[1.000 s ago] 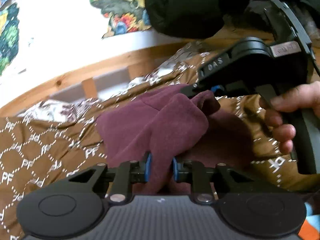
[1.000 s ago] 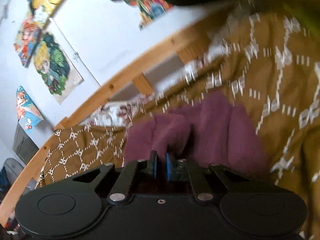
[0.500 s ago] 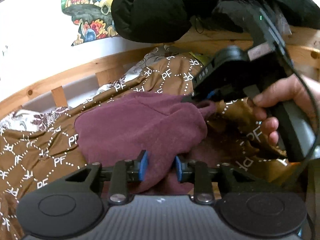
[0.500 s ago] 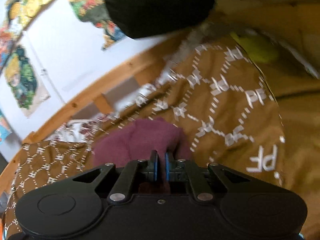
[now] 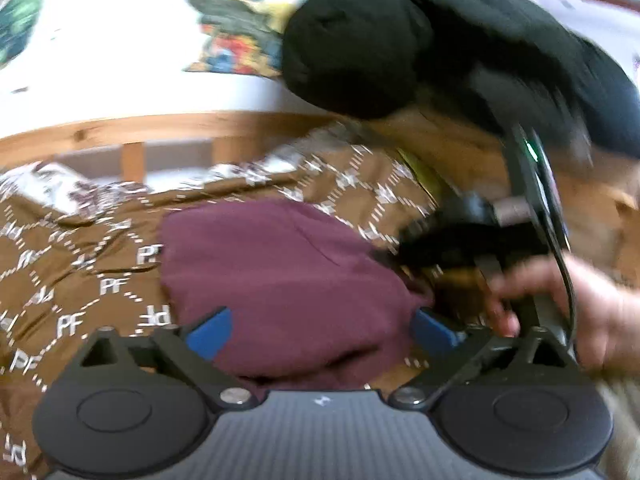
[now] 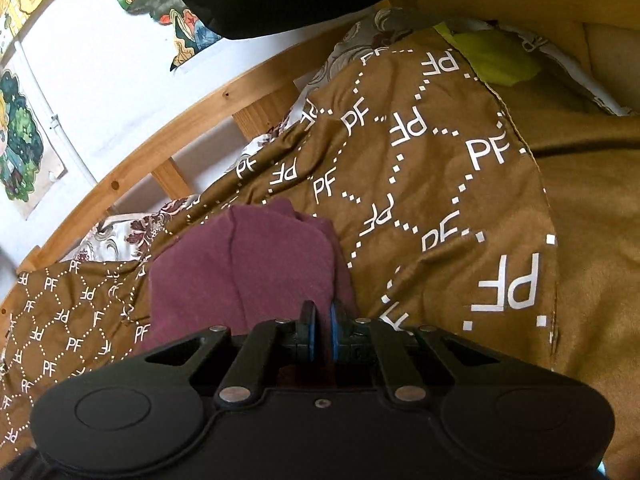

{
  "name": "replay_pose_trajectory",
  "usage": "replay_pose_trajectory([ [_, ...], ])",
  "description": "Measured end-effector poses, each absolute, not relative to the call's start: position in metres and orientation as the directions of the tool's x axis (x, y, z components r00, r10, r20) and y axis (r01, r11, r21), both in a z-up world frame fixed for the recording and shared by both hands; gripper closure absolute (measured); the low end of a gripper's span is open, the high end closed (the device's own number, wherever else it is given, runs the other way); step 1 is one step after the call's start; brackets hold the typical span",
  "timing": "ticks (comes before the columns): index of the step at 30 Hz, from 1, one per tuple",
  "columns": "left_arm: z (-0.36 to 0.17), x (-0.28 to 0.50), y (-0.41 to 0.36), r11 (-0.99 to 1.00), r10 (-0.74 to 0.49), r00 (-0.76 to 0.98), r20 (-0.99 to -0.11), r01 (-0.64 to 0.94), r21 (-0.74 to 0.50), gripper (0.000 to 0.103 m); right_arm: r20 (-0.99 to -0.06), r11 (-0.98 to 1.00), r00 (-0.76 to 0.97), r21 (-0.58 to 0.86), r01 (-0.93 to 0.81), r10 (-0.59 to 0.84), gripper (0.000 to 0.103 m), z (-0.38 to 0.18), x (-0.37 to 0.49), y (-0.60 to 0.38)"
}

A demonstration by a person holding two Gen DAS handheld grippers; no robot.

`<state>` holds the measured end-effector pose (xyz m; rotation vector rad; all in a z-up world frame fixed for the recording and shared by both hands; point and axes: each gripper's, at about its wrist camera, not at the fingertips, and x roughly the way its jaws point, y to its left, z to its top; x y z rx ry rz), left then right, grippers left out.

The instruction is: Fold small clothes

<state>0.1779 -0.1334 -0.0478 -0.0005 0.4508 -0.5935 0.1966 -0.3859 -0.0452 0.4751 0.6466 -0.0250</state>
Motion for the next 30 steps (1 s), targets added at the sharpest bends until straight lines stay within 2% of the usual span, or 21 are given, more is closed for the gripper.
replay_pose_trajectory([
  [7,-0.050,0.214,-0.098,0.888,-0.456,0.761,-0.461,0.356,-0.291,0.001,-0.592,0.899,0.799,0.399,0.180,0.103,0.096,-0.044,0.193,-0.384],
  [11,-0.063,0.237,-0.074,0.867,-0.460,0.740,-0.491,0.256,-0.428,0.001,-0.600,0.905,0.796,0.382,0.189,0.087,0.096,-0.043,0.189,-0.382],
  [15,-0.087,0.257,-0.065,0.841,-0.483,0.671,-0.563,0.176,-0.512,0.001,-0.613,0.905,0.786,0.374,0.200,0.080,0.095,-0.044,0.187,-0.382],
  [18,-0.100,0.263,-0.062,0.832,-0.496,0.631,-0.596,0.148,-0.535,0.001,-0.615,0.906,0.785,0.370,0.207,0.072,0.089,-0.044,0.185,-0.381],
  [24,-0.107,0.262,-0.071,0.861,-0.473,0.618,-0.628,0.172,-0.479,0.001,-0.590,0.904,0.806,0.369,0.217,0.047,0.056,-0.037,0.177,-0.382],
  [26,-0.109,0.262,-0.075,0.865,-0.471,0.608,-0.639,0.176,-0.470,0.000,-0.561,0.899,0.826,0.390,0.202,0.058,0.035,-0.033,0.173,-0.382],
  [30,-0.110,0.261,-0.075,0.859,-0.480,0.597,-0.643,0.172,-0.482,0.000,-0.525,0.895,0.844,0.422,0.147,0.109,0.018,-0.026,0.170,-0.380],
])
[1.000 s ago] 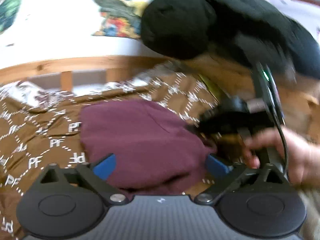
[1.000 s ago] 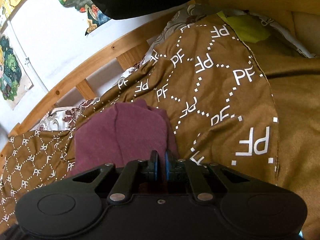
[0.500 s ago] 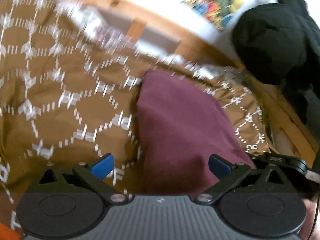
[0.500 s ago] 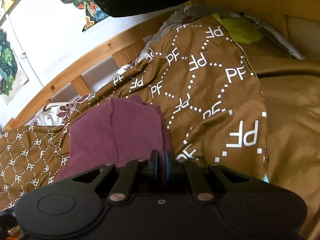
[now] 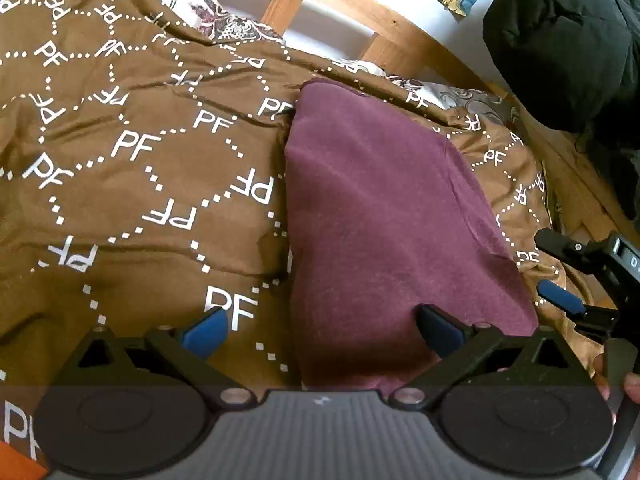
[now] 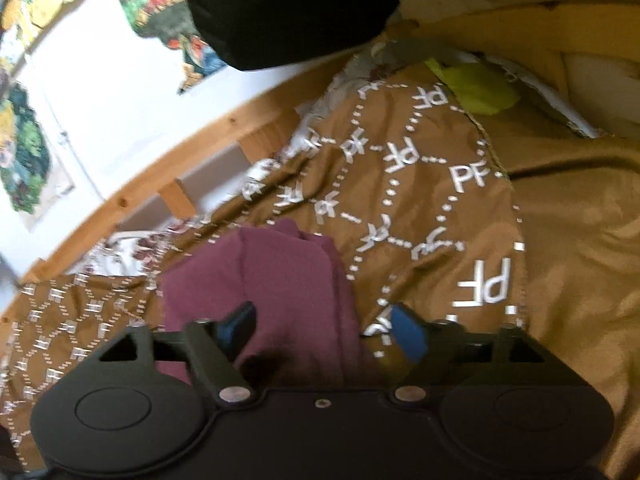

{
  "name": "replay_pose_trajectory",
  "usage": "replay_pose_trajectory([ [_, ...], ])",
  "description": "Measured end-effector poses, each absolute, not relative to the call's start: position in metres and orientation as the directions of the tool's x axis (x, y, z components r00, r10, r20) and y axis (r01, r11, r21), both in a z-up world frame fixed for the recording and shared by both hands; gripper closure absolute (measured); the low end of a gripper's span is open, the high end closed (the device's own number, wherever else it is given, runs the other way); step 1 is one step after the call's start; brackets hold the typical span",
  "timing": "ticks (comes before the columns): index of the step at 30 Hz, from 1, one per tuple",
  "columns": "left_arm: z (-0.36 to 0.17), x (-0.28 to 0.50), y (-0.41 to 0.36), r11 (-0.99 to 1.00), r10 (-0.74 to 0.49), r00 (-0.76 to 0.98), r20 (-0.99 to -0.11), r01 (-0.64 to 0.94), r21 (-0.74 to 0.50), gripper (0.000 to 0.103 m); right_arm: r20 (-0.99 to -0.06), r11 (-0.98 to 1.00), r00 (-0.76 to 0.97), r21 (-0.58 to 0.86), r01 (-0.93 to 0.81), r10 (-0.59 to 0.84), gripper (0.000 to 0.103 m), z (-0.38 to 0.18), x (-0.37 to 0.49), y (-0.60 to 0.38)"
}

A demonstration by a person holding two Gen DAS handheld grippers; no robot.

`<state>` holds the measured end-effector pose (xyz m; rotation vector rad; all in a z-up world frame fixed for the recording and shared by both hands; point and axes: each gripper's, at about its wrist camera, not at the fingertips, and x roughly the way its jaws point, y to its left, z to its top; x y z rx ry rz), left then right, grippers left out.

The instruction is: Fold small clothes

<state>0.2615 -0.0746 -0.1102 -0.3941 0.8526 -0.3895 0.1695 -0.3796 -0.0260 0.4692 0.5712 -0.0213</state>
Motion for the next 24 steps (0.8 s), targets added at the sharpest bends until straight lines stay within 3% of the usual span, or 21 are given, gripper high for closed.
replay_pose_trajectory([
  [5,-0.113,0.261,-0.074,0.853,-0.487,0.593,-0.641,0.164,-0.496,0.000,-0.572,0.937,0.813,0.332,0.104,0.112,0.005,-0.028,0.176,-0.362],
  [10,-0.115,0.260,-0.074,0.852,-0.488,0.595,-0.639,0.162,-0.499,0.000,-0.690,0.976,0.722,0.187,0.112,0.049,0.001,-0.043,0.188,-0.345],
  [13,-0.117,0.260,-0.075,0.853,-0.486,0.597,-0.639,0.162,-0.497,0.000,-0.757,0.973,0.651,0.187,0.132,0.057,0.001,-0.057,0.196,-0.347],
  [24,-0.119,0.253,-0.080,0.870,-0.455,0.633,-0.626,0.167,-0.464,0.000,-0.760,0.972,0.647,0.193,0.132,0.063,0.001,-0.063,0.195,-0.349],
])
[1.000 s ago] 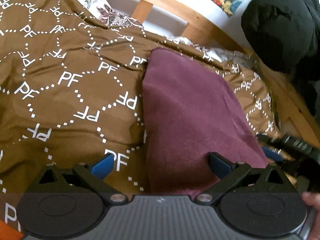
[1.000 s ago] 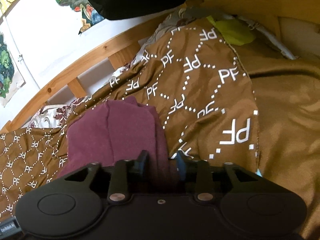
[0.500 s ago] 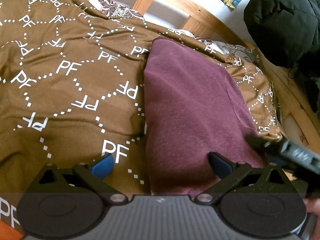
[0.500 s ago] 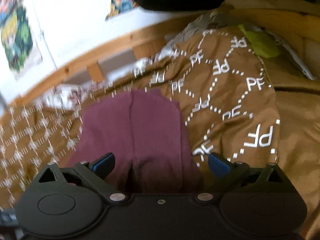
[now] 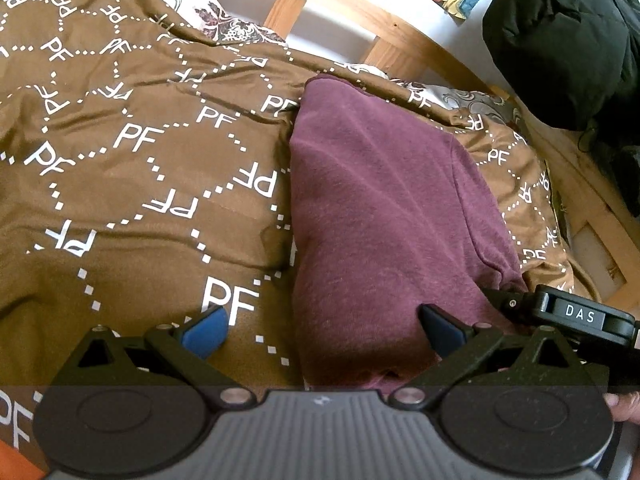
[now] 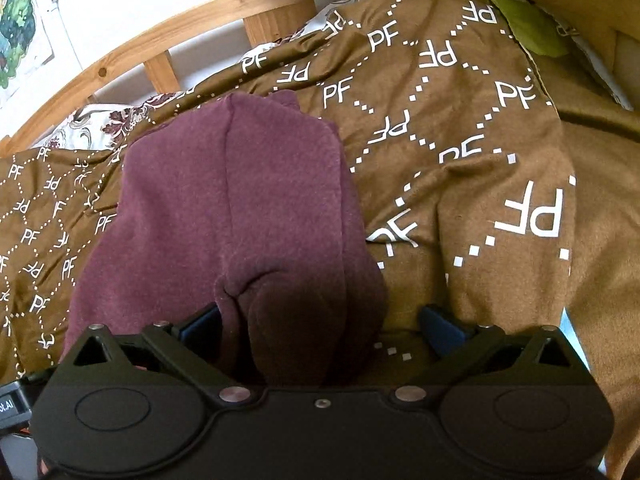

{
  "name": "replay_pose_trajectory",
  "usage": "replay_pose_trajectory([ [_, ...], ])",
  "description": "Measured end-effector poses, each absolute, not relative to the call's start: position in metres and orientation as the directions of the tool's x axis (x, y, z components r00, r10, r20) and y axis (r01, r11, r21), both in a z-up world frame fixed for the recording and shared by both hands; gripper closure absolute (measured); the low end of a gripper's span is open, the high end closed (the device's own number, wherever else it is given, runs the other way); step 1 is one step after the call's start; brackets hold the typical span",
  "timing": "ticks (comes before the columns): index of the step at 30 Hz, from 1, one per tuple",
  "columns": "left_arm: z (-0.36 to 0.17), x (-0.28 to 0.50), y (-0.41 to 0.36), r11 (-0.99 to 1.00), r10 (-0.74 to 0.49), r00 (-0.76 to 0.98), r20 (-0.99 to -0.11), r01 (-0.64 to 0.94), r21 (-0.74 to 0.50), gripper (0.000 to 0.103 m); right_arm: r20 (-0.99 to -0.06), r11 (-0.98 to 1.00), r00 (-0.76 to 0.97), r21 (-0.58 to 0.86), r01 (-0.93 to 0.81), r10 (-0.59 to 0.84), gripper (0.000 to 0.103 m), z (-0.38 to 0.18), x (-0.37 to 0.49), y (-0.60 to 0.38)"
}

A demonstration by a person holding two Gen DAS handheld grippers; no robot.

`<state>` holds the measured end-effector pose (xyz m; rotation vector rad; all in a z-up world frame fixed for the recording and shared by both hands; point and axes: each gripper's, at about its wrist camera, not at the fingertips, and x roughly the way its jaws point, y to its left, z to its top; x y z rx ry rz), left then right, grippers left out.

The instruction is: Fold small clothes

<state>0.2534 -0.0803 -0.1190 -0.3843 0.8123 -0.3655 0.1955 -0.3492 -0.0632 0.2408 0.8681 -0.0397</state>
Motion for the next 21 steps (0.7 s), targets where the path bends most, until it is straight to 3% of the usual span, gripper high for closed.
replay_pose_trajectory([
  [21,-0.1188,0.2524,-0.0787,0.867,-0.460,0.631,-0.624,0.166,-0.470,0.000,-0.757,0.967,0.650,0.212,0.139,0.072,0.001,-0.0579,0.1970,-0.3492],
])
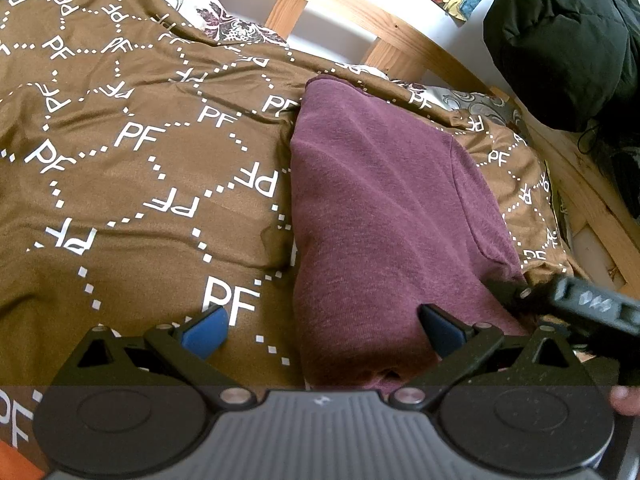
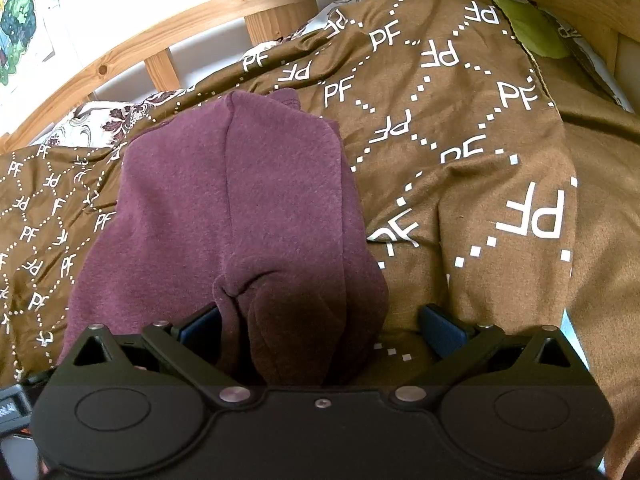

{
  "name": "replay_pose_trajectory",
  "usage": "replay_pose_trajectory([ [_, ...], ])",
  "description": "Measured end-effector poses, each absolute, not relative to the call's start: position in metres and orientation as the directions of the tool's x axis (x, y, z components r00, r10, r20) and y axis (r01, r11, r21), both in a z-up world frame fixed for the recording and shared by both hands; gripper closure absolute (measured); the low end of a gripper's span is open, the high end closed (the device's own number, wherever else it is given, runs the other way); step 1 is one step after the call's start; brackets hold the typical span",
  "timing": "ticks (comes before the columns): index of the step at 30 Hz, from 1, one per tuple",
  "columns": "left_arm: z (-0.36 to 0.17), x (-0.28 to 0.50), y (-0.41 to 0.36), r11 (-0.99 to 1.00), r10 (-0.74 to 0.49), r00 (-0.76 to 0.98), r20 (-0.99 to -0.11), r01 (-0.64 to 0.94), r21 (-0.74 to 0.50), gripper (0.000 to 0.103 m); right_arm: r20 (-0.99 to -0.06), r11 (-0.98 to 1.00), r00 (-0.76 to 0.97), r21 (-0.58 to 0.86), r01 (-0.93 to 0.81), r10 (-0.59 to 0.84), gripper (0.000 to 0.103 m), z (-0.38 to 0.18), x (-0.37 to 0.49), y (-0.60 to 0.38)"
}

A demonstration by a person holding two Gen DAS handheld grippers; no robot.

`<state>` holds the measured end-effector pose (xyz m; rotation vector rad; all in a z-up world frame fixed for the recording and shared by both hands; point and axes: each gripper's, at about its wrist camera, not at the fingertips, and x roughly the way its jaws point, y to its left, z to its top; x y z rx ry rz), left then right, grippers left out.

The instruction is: Fold small clothes

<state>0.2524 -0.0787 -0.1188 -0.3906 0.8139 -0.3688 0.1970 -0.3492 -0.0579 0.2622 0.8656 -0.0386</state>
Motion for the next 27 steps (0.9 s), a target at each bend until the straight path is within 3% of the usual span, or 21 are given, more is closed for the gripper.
replay_pose_trajectory([
  [7,-0.120,0.252,-0.078,0.864,-0.463,0.633,-0.621,0.167,-0.474,0.000,-0.591,0.975,0.803,0.215,0.057,0.083,0.004,-0.033,0.182,-0.344],
  [12,-0.120,0.252,-0.078,0.864,-0.463,0.636,-0.618,0.169,-0.474,0.000,-0.559,0.976,0.828,0.200,0.084,0.043,0.025,-0.039,0.210,-0.351],
  [17,-0.121,0.253,-0.078,0.865,-0.463,0.637,-0.617,0.171,-0.473,0.000,-0.589,0.970,0.807,0.218,0.109,0.042,0.067,-0.056,0.230,-0.356],
  [23,-0.121,0.253,-0.079,0.867,-0.458,0.642,-0.614,0.173,-0.467,0.000,-0.528,0.998,0.849,0.064,-0.002,0.035,0.082,-0.047,0.218,-0.330],
  [27,-0.120,0.253,-0.079,0.867,-0.459,0.642,-0.614,0.173,-0.467,0.000,-0.499,0.989,0.867,-0.119,-0.088,0.017,0.083,-0.046,0.211,-0.304],
])
